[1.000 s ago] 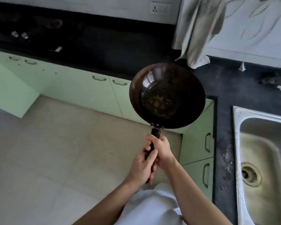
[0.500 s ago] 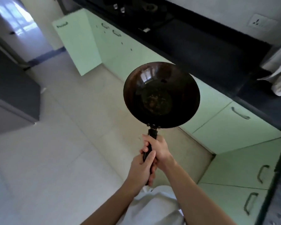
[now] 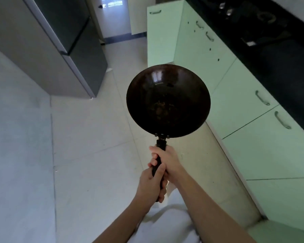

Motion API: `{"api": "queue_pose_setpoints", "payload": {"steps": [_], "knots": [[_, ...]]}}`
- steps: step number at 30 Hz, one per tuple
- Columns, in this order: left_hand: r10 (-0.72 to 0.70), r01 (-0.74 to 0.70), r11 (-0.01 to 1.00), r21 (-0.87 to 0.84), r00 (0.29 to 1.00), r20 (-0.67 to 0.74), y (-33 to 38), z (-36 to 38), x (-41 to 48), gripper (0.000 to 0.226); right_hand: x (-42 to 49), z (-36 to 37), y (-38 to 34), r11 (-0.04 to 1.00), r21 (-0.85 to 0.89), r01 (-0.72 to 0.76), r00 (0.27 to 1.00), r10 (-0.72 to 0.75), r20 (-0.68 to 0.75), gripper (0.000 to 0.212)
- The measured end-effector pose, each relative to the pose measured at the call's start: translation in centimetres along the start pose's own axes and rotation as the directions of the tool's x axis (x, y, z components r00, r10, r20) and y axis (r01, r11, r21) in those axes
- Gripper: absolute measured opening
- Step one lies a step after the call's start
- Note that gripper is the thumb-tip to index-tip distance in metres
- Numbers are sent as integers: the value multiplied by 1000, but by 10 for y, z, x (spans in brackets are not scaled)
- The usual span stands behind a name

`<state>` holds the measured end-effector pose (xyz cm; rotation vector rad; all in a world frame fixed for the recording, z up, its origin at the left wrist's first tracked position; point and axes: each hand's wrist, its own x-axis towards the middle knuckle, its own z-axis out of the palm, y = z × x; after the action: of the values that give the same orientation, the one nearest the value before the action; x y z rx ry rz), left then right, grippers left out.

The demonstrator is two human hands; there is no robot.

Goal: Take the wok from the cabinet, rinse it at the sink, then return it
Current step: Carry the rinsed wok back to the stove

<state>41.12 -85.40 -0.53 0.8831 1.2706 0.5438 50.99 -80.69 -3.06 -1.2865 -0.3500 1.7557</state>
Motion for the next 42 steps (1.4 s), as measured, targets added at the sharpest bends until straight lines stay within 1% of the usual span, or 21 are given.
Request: {"api": "queue_pose_setpoints", "payload": {"steps": [4,8,13,18,25,29,34,42], "knots": [[10,-12,999,-40,999,-54,22,-14,37,37,44,18,-24,998,-33,-45,998,47,34,23],[17,-25,996,-81,995,-100,59,-21,88,37,99,30,-63,996,-60,-72,995,76,68,22],[20,-39,994,-106,984,-179,124,-21,164,36,174,44,-136,992,-91,-90,984,103,142,23],[21,-59,985,-160,973,-230,179,-18,230,37,238,55,-199,987,-130,-92,978,115,177,22],[16,-61,985,-160,964,-265,225,-31,286,37,298,72,-244,984,-129,-126,964,152,218,23],[-6,-44,982,-184,966,-260,245,-49,323,37,335,88,-263,982,-133,-136,963,162,217,24],[13,-52,988,-147,965,-260,280,-90,379,35,397,122,-290,985,-124,-124,966,148,211,25],[59,-87,980,-181,986,-157,385,-185,477,37,509,218,-367,993,-114,-40,982,61,179,22]]}}
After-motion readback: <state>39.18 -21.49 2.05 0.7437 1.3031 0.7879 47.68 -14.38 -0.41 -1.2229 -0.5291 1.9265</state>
